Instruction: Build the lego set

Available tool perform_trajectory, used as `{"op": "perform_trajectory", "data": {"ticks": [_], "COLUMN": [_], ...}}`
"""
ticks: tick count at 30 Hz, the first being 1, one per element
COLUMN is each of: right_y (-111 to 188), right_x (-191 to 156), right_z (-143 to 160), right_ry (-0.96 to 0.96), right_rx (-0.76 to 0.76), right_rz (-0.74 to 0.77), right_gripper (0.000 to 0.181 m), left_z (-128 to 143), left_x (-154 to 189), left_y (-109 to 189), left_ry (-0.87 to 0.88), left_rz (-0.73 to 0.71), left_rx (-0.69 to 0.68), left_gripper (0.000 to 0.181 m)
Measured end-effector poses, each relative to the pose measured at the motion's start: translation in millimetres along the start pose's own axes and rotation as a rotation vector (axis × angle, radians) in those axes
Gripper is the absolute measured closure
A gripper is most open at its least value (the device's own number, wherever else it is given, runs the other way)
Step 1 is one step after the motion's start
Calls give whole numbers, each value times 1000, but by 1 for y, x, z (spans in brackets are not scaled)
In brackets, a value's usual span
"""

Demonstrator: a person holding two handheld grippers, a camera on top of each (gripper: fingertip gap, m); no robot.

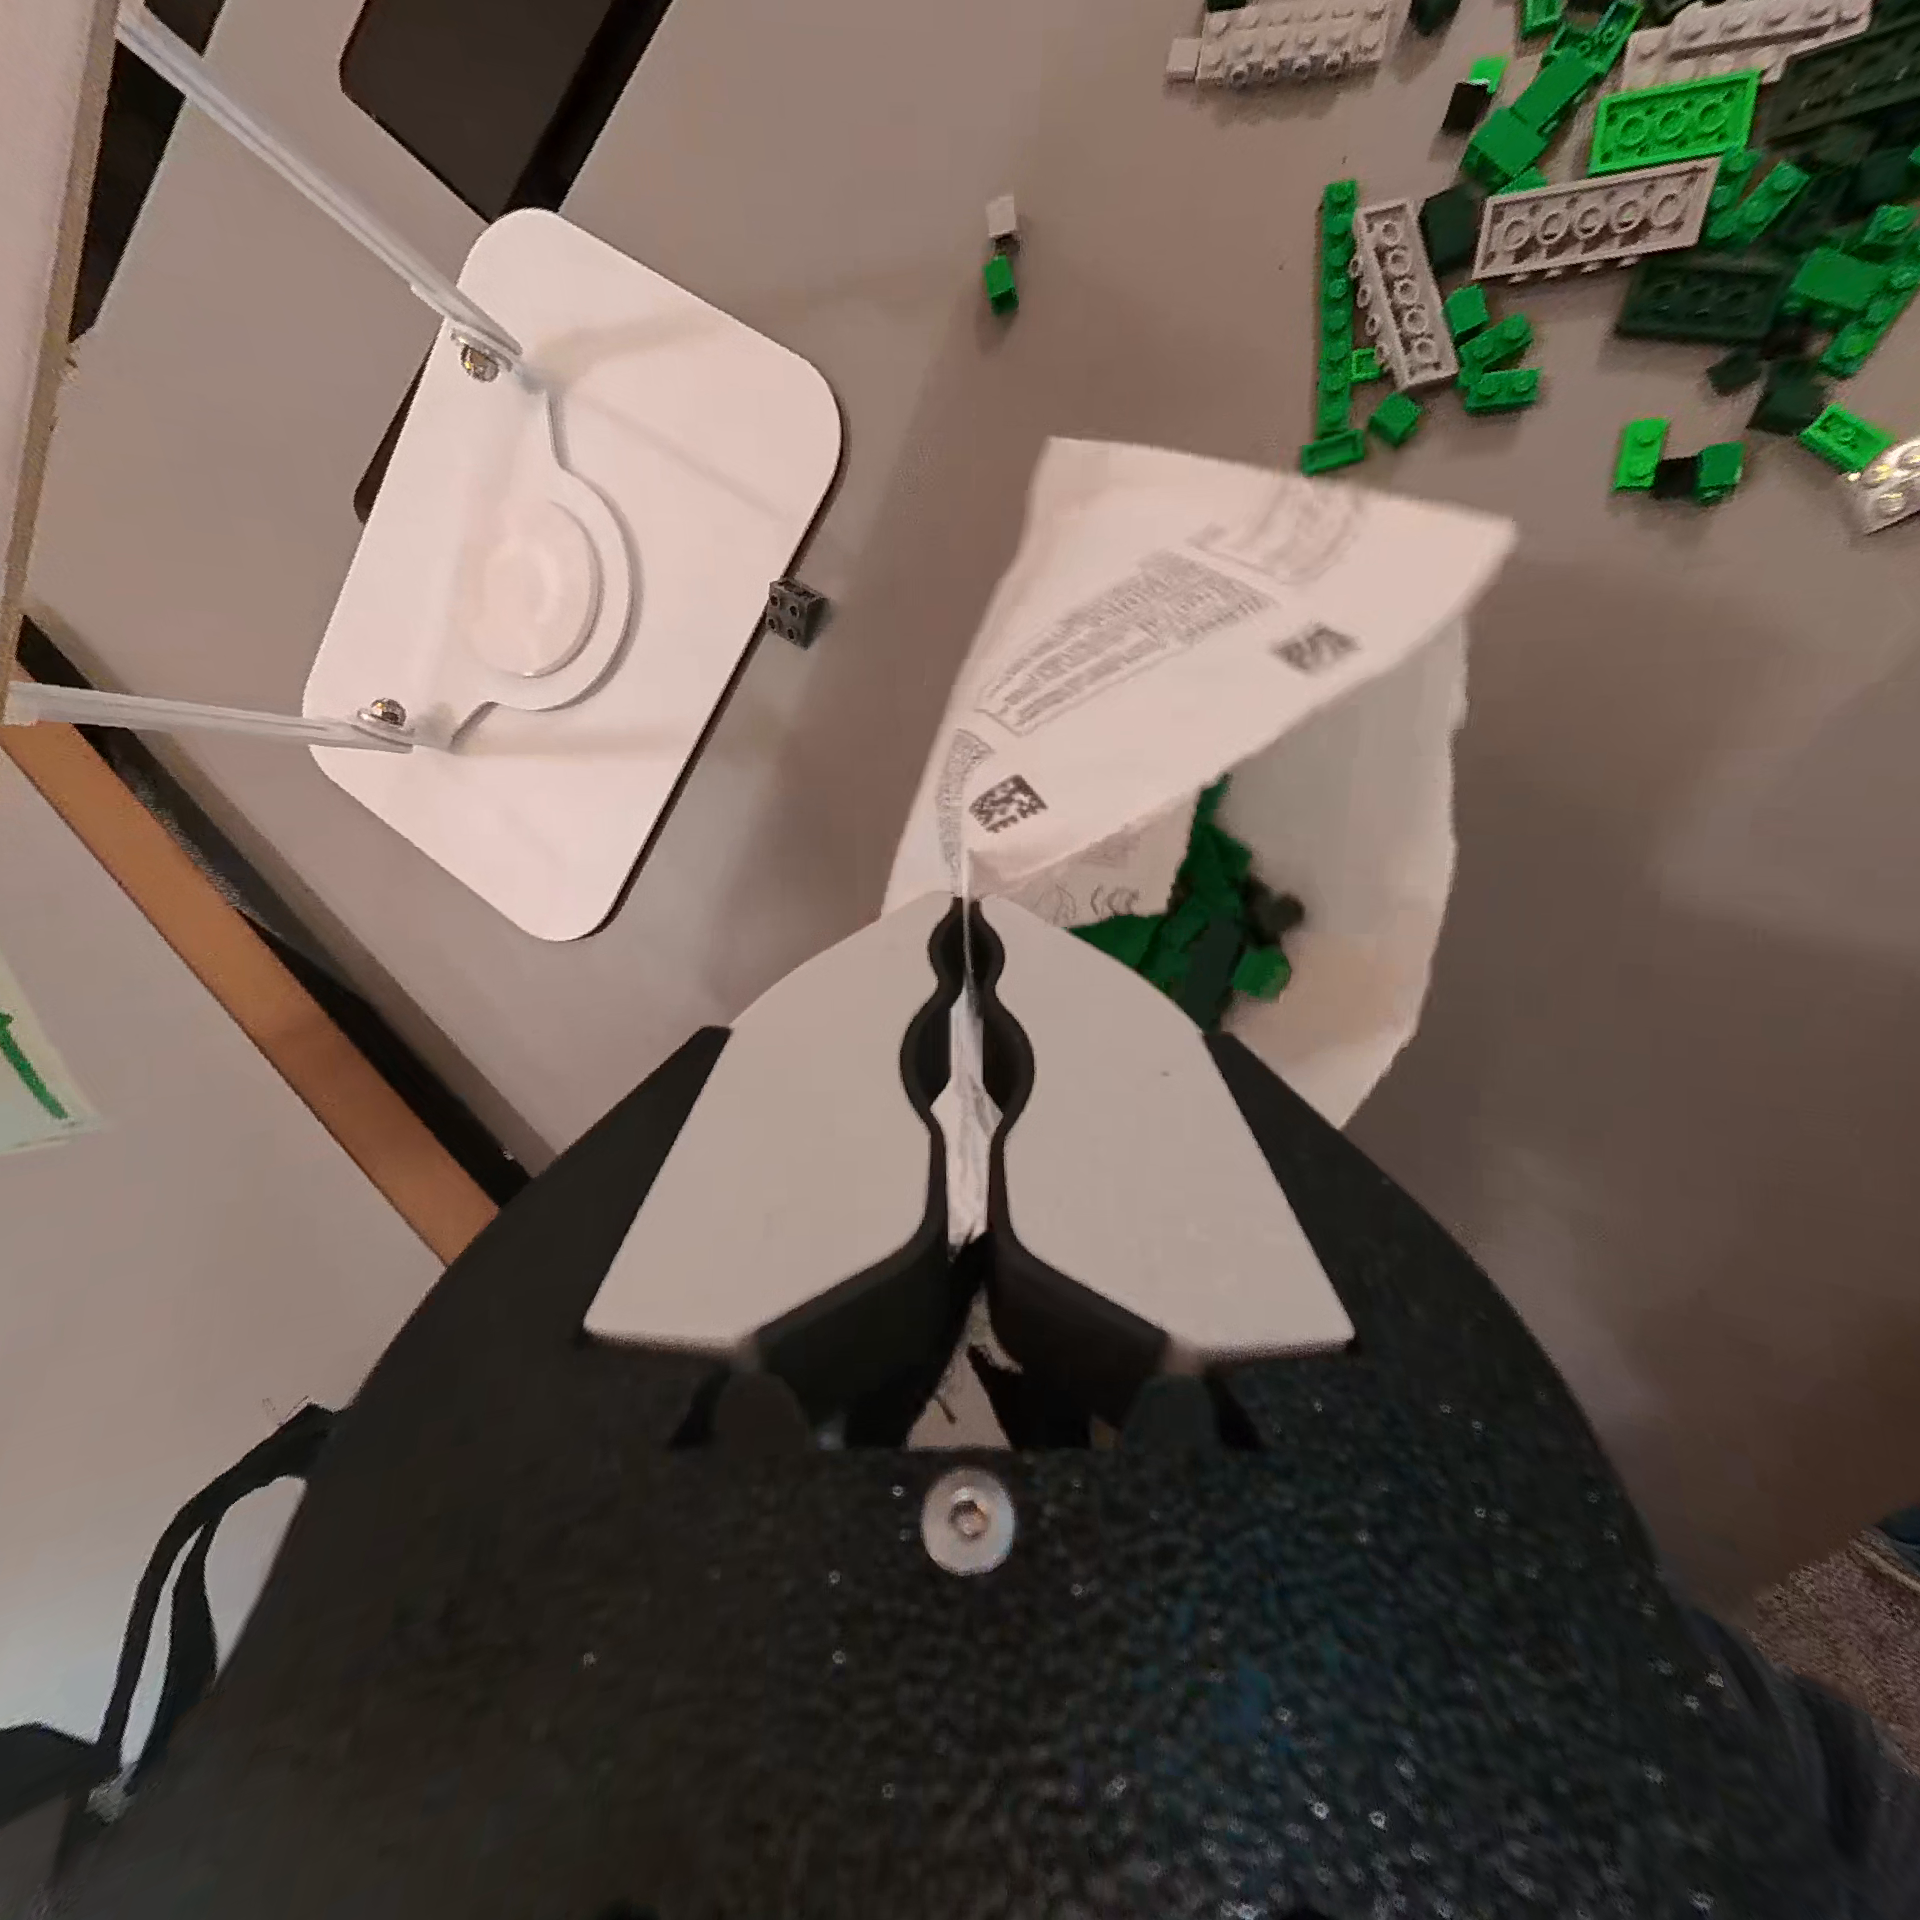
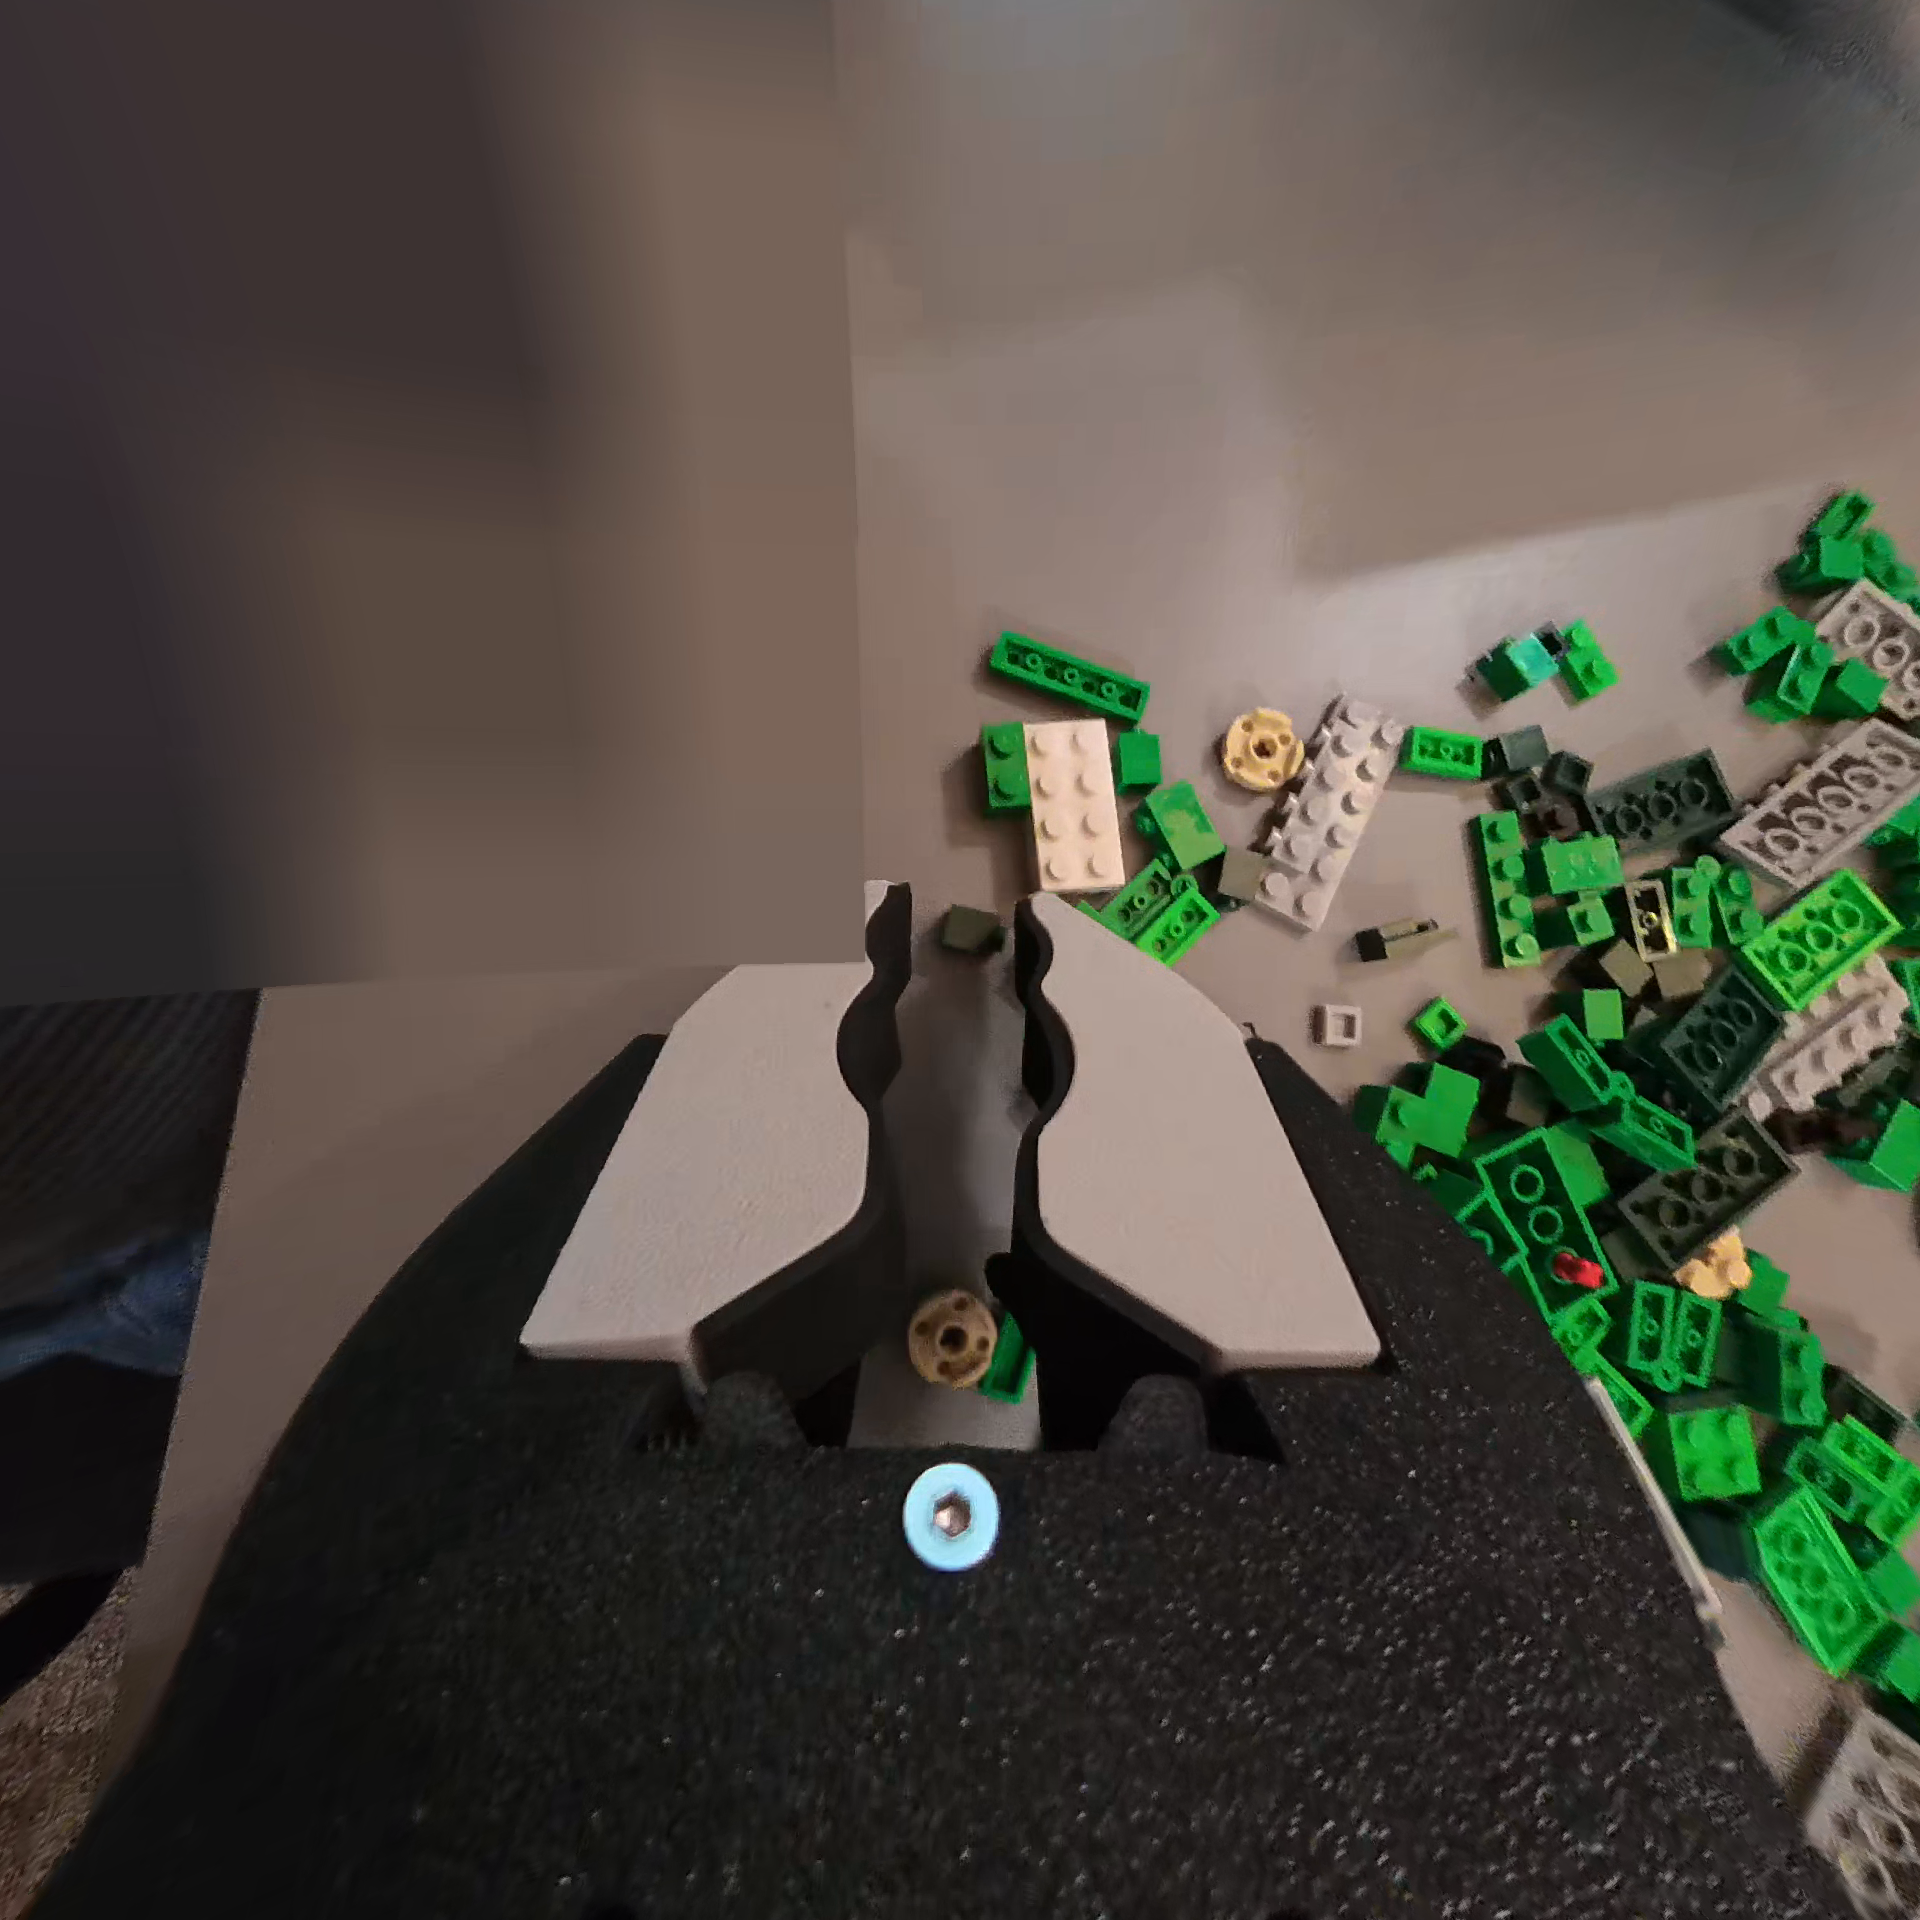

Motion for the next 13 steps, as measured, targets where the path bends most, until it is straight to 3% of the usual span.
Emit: {"op": "perform_trajectory", "data": {"ticks": [1,5,13], "right_y": [1,7,2], "right_x": [0,-3,11], "right_z": [1,3,-12], "right_ry": [-9,-67,-55], "right_rx": [-26,-21,26], "right_rz": [23,19,180], "right_gripper": [162,162,169], "left_z": [1,3,0], "left_x": [-2,-4,-7], "left_y": [0,-2,-7], "left_ry": [4,0,-9], "left_rz": [6,26,45], "left_rx": [5,3,17], "left_gripper": [181,181,181]}}
Point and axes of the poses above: each gripper's, where its closed fingertips meet, y back along the fingers, z out of its underside, x = y × z across the jaws, the point moved 10 cm from there along y, back along the fingers, and after that the axes turned 8 degrees about -x, right-handed, at the moved point
